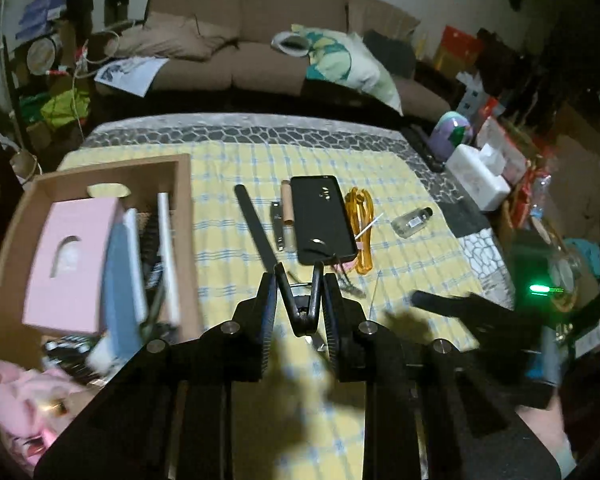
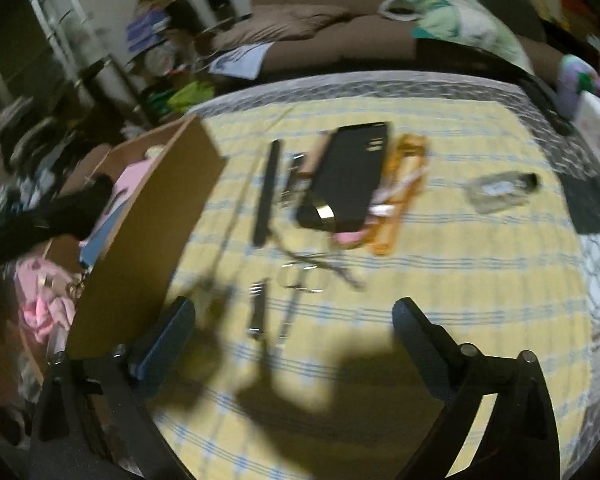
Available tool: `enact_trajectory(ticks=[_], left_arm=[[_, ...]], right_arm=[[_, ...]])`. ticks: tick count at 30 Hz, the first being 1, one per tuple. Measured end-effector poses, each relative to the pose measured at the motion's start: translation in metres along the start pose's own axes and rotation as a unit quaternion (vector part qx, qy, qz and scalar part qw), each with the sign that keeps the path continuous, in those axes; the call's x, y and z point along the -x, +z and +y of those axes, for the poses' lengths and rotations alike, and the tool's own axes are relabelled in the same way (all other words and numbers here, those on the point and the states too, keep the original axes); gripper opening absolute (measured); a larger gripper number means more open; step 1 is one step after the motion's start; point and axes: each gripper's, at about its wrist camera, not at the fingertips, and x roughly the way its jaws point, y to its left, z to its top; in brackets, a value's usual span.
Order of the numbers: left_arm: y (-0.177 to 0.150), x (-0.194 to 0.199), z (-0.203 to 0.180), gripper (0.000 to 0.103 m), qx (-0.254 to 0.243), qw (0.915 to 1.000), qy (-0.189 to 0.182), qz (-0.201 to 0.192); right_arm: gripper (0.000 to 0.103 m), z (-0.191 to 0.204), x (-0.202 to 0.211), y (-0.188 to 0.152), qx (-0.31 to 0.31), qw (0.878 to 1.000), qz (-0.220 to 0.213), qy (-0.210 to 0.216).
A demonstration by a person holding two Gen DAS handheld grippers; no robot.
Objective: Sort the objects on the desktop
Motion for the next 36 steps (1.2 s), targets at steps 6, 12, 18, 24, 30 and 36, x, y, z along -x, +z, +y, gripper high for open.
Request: enact_trajectory(ticks=[6,12,18,24,30,36], left_arm=[[-0.013,0.028,0.034,0.021,0.019,0.9998,-0.003,-0.007],[-0.02,0.029,0.077,0.021,0.048,0.9988,0.007,0.004],[-0.024,0.028,0.112,0.021,0.075,0.997,0.012,0.012],[-0.028,0.036,0.137,0.021,0.084,0.9962,0.015,0.017],[-0.042,0.031,0.166,0.021,0.096,0.9938,0.039,0.042],[-0.054,0.032,0.181,0.021,0.102,0.9925,0.047,0.048]], right_arm=[[0.056,0.029,-0.048,-0.008,0.036,0.999,0.037,-0.013],[0.029,0.038,-0.075,-0.014,0.064,0.996,0.054,-0.036],[0.014,0.052,-0.079,-0.018,0.111,0.991,0.055,-0.058],[0.008,0.056,-0.055,-0.006,0.082,0.996,0.025,-0.026],[0.008,0.096,-0.009,0.021,0.092,0.995,-0.033,0.036],[0.01,0.1,-0.01,0.027,0.069,0.997,-0.026,0.019]])
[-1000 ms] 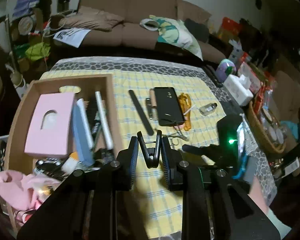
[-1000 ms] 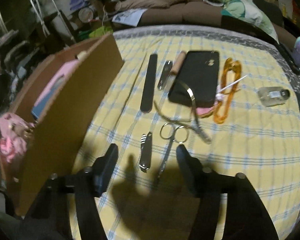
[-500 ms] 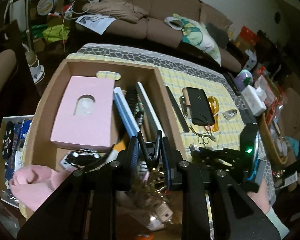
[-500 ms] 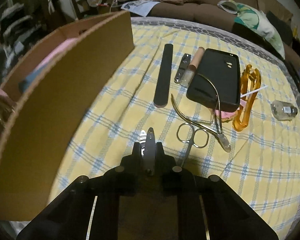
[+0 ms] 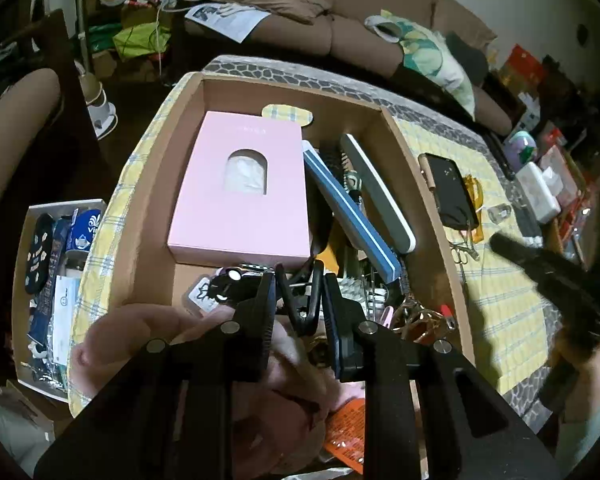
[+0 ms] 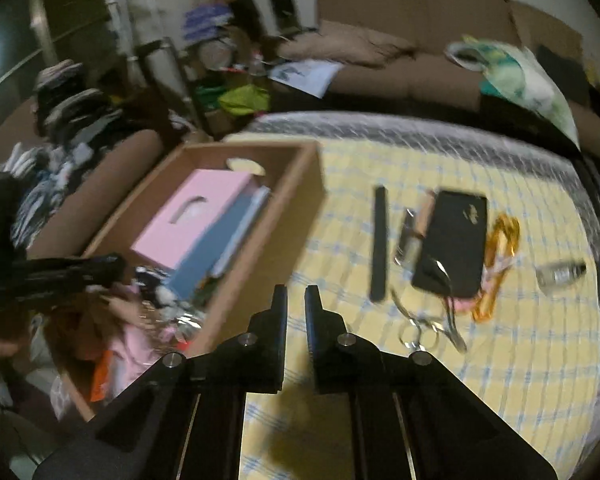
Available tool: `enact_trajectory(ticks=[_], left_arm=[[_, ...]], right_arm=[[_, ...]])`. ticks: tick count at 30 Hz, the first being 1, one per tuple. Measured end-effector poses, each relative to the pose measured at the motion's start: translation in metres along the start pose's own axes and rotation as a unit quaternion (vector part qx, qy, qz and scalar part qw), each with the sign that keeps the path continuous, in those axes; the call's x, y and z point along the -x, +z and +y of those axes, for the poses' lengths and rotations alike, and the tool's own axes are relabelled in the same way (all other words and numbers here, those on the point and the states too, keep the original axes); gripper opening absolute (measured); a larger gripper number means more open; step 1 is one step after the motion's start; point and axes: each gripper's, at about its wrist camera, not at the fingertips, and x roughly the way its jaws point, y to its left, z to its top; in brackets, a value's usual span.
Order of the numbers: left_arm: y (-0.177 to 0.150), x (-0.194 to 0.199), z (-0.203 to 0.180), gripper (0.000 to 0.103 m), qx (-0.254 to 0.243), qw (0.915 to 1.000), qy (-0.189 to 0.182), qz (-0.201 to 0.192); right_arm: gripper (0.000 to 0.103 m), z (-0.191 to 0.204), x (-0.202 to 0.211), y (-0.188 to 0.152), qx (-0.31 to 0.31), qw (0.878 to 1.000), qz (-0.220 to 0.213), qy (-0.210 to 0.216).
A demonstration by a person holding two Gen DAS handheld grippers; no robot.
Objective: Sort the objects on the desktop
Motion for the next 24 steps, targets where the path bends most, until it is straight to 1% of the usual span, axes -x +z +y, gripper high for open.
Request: enact_trajectory(ticks=[2,5,6,8,9,12,15,16,17,18,19,20,21,24], left_arm=[[0.001,0.005,0.002,0.021,0.001,1.0,-0.006,-0.006],[0.005,0.005,0.003,0.021,0.002,0.9999,-0.008,-0.008],[0.004,0.005,0.004,0.021,0.002,1.0,-0.007,-0.007],[0.006,0.004,0.002,0.021,0.0,1.0,-0.005,-0.003],[0.007,0.003,0.002,0.021,0.0,1.0,-0.005,-0.001],[0.008,0.004,-0.002,0.021,-0.003,1.0,-0.007,-0.002],[0.008,0.006,-0.005,0.021,-0.003,0.9999,-0.009,-0.005],[0.008,0.006,-0.005,0.021,-0.002,0.9999,-0.01,-0.005],[0.008,0.006,-0.006,0.021,-0.002,0.9999,-0.01,-0.005],[0.008,0.005,-0.006,0.021,-0.002,0.9999,-0.009,-0.005],[0.008,0.005,-0.006,0.021,-0.002,0.9999,-0.01,-0.005],[0.008,0.005,-0.006,0.021,-0.002,0.9999,-0.01,-0.004],[0.009,0.004,-0.007,0.021,-0.002,0.9999,-0.011,-0.003],[0.01,0.004,-0.01,0.021,-0.006,0.9999,-0.012,-0.002]], right_arm=[[0.012,-0.017,-0.015,-0.01,-0.029,0.999,0.033,-0.012],[0.013,-0.032,-0.018,-0.019,-0.04,0.998,0.044,-0.029],[0.016,-0.035,-0.018,-0.021,-0.04,0.998,0.046,-0.029],[0.023,-0.04,-0.023,-0.025,-0.047,0.997,0.054,-0.016],[0.023,-0.041,-0.026,-0.027,-0.05,0.997,0.056,-0.012],[0.023,-0.041,-0.044,-0.034,-0.042,0.996,0.069,-0.023],[0.023,-0.039,-0.065,-0.043,-0.02,0.995,0.086,-0.039],[0.022,-0.038,-0.073,-0.047,-0.014,0.994,0.096,-0.044],[0.022,-0.036,-0.072,-0.048,-0.004,0.996,0.079,-0.047],[0.022,-0.036,-0.073,-0.048,0.0,0.995,0.083,-0.05],[0.019,-0.034,-0.073,-0.047,0.007,0.995,0.081,-0.053],[0.011,-0.031,-0.074,-0.047,0.018,0.995,0.083,-0.051],[0.007,-0.029,-0.074,-0.048,0.029,0.995,0.081,-0.048],[0.006,-0.025,-0.069,-0.048,0.037,0.996,0.07,-0.044]])
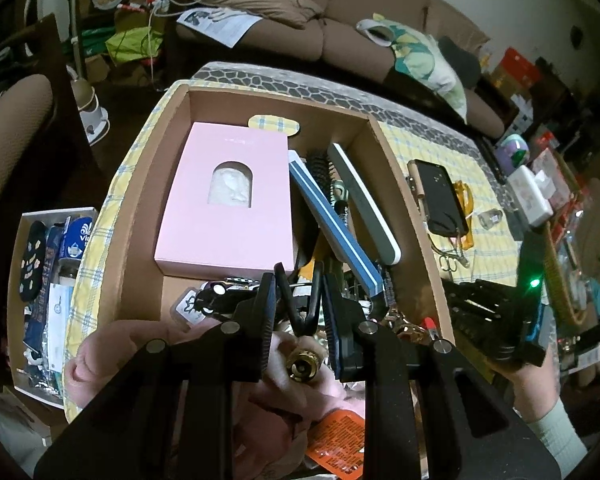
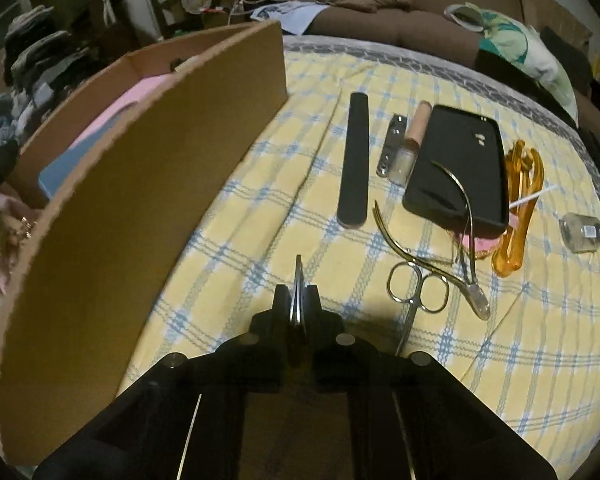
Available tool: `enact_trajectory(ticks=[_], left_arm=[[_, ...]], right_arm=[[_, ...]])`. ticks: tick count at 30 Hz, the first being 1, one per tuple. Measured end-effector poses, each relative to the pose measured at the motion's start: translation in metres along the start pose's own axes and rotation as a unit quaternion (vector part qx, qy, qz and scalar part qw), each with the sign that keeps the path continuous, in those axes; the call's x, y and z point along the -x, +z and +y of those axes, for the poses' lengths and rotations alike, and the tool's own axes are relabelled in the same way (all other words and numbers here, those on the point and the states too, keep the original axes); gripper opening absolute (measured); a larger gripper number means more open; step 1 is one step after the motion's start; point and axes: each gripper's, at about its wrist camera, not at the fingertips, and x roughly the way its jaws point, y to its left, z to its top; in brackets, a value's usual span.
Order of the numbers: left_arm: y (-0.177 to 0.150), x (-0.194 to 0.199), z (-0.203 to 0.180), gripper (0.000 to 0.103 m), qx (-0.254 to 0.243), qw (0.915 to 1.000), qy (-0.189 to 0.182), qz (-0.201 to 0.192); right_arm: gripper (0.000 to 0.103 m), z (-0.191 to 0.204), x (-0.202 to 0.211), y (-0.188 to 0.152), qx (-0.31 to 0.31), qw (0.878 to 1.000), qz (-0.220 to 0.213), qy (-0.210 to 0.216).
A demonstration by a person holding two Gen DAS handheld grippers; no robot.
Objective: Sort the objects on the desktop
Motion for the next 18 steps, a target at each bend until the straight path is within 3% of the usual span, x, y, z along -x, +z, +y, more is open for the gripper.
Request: enact_trajectory(ticks=[8,11,13,15,16,18], left_arm=[[0.001,0.001,0.001,0.021,0.001,1.0,-0.006,-0.001],[0.0,0.003,0.003,0.021,0.003,1.0,-0.007,-0.002],[0.001,0.004,0.004,0.021,0.003,0.9999,-0.01,-0.004],[0.002,0.005,0.004,0.021,0.005,0.9999,-0.014,-0.006],[0.003,0.005,0.003,0.021,0.006,0.9998,-0.016,-0.007],[0.004,0.004,0.003,0.021,0.004,0.9998,-0.017,-0.007]], right_arm=[[0.003,-0.005,0.05,0.021,-0.038,0.997,-0.063,0.032],[0.005,-0.019,0.058,0.019,-0.06,0.996,-0.067,0.012],[0.01,-0.032,0.059,0.015,-0.075,0.995,-0.059,0.001],[0.026,-0.045,0.063,0.009,-0.09,0.994,-0.055,0.006],[0.035,-0.047,0.064,0.006,-0.089,0.994,-0.054,0.018],[0.043,-0.039,0.064,0.002,-0.057,0.996,-0.051,0.048]])
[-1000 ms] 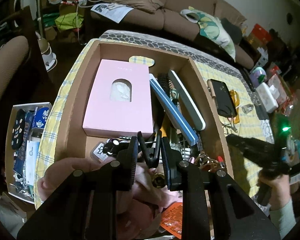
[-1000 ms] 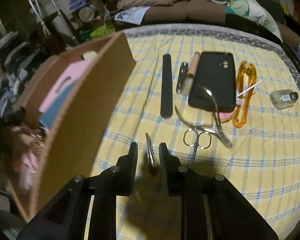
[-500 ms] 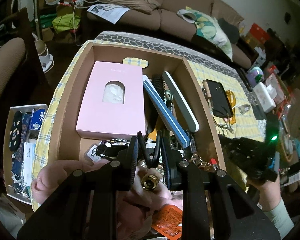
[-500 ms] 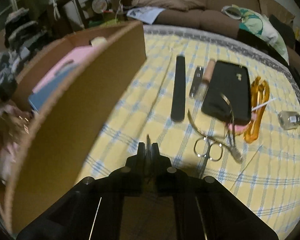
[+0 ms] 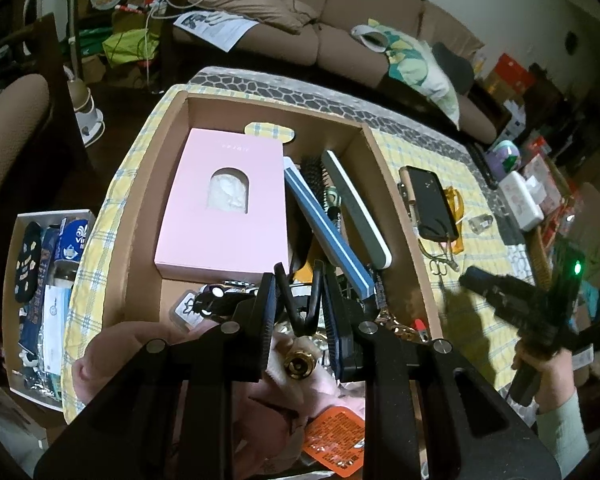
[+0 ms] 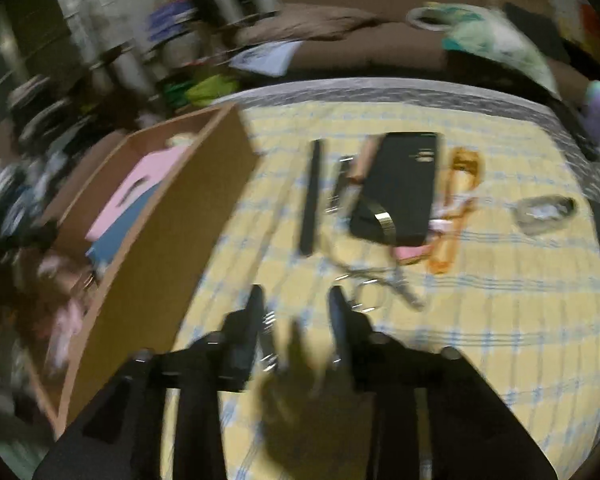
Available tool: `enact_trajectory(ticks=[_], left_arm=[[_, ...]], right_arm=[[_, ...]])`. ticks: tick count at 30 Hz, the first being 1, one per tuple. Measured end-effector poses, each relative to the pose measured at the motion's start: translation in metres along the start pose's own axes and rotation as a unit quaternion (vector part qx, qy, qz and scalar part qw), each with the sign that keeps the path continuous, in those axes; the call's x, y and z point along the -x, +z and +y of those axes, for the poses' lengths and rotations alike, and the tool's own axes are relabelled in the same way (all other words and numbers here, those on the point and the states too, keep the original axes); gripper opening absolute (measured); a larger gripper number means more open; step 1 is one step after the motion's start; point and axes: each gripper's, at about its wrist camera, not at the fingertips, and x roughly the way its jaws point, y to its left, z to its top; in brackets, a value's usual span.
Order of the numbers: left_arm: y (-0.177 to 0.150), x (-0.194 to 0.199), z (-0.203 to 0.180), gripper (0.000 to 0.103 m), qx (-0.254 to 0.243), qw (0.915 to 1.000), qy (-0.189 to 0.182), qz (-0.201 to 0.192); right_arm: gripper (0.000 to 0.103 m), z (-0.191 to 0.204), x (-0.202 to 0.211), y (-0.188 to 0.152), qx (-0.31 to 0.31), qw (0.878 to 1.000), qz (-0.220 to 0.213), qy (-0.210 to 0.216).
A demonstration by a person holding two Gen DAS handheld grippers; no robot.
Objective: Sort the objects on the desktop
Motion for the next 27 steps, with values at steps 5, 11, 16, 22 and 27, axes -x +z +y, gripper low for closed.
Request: enact_trajectory(ticks=[5,11,16,22,27], left_arm=[[-0.001,-0.004,-0.002,0.021,-0.006,1.0,0.002,0.005],[-0.001,-0.006,0.0,0.021,-0.005,0.9999,0.005,0.008],[-0.001,-0.007,0.003,0.021,-0.004,0.9999,0.004,0.01],[-0.002,-0.006,0.005,0.021,-0.002,0.9999,0.004,0.011],[-0.006,-0.013,0.016,0.021,0.009,0.9995,0.018,0.025]], right_arm=[[0.043,0.021,-0.033,-0.017,0.058,0.997,0.043,0.009],[0.012,0.03,-0.051,-0.03,0.083,0.995,0.053,-0.027],[0.012,0.033,-0.041,-0.028,0.091,0.995,0.032,-0.038],[0.012,0.049,0.001,0.002,0.077,0.997,-0.029,-0.01],[0.012,0.091,0.019,0.025,0.086,0.994,-0.06,0.042]])
